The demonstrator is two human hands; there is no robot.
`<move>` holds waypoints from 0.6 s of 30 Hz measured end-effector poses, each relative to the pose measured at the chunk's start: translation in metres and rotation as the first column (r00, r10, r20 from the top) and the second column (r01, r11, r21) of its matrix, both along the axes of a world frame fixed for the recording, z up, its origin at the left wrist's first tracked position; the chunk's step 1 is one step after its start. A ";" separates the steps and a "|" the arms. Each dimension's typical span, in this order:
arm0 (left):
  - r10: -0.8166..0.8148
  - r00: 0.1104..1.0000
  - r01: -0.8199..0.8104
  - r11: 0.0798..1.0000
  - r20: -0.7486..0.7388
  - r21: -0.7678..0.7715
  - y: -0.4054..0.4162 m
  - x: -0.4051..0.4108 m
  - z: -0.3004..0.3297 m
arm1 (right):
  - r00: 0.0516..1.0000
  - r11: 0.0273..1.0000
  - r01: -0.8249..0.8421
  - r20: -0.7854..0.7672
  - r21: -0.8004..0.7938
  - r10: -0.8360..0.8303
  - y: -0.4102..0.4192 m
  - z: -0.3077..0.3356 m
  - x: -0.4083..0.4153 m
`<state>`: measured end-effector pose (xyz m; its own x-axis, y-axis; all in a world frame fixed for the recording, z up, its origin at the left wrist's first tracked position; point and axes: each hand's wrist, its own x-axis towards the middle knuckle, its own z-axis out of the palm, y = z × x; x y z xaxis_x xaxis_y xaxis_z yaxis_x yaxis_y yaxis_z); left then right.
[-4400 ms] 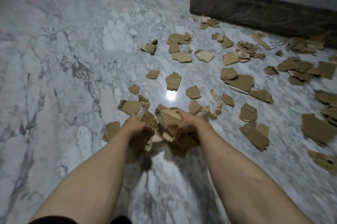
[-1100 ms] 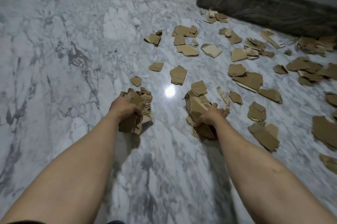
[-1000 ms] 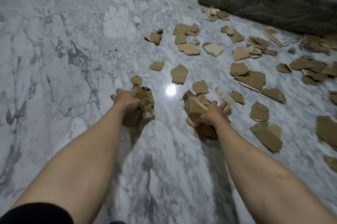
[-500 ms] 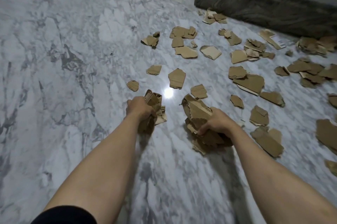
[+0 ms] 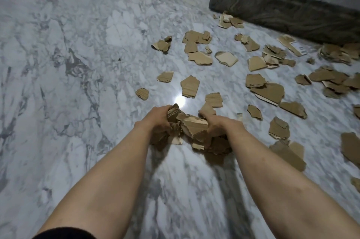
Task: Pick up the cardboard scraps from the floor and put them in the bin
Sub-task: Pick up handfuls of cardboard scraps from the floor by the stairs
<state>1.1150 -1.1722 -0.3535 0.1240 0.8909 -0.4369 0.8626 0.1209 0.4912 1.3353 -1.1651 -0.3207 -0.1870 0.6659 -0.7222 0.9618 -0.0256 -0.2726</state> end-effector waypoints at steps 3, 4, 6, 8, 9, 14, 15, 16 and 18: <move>0.009 1.000 -0.009 1.000 -0.009 -0.027 0.001 -0.001 -0.002 | 0.999 1.000 0.028 0.021 0.004 -0.028 -0.003 -0.008 0.000; 0.019 1.000 -0.020 0.999 -0.013 -0.043 0.000 -0.001 -0.002 | 0.999 0.999 0.036 0.020 0.023 -0.036 -0.003 -0.010 -0.001; 0.035 0.999 -0.034 0.997 0.001 -0.065 -0.001 -0.001 -0.003 | 0.999 0.998 0.042 0.004 0.051 -0.043 -0.005 -0.014 0.000; 0.045 0.999 -0.043 0.996 0.020 -0.081 -0.001 -0.001 -0.004 | 1.000 0.996 0.015 -0.003 0.093 -0.015 -0.006 -0.016 0.000; 0.050 0.998 -0.047 0.995 0.029 -0.089 -0.001 -0.001 -0.005 | 1.000 0.993 -0.014 -0.011 0.115 0.016 -0.005 -0.016 -0.001; 0.042 0.998 -0.036 0.993 0.051 -0.115 0.001 -0.004 -0.009 | 0.995 0.984 -0.097 -0.004 0.152 0.099 0.012 -0.009 -0.006; 0.053 0.997 -0.045 0.991 0.061 -0.124 0.001 -0.005 -0.010 | 0.998 0.988 -0.068 0.013 0.138 0.067 0.015 -0.009 -0.005; 0.059 0.996 -0.049 0.990 0.070 -0.134 0.002 -0.005 -0.010 | 0.999 0.991 -0.036 0.039 0.128 0.032 0.017 -0.007 -0.004; 0.068 0.994 -0.055 0.987 0.085 -0.149 0.003 -0.005 -0.011 | 0.996 0.991 0.017 0.085 0.132 -0.029 0.017 -0.006 -0.007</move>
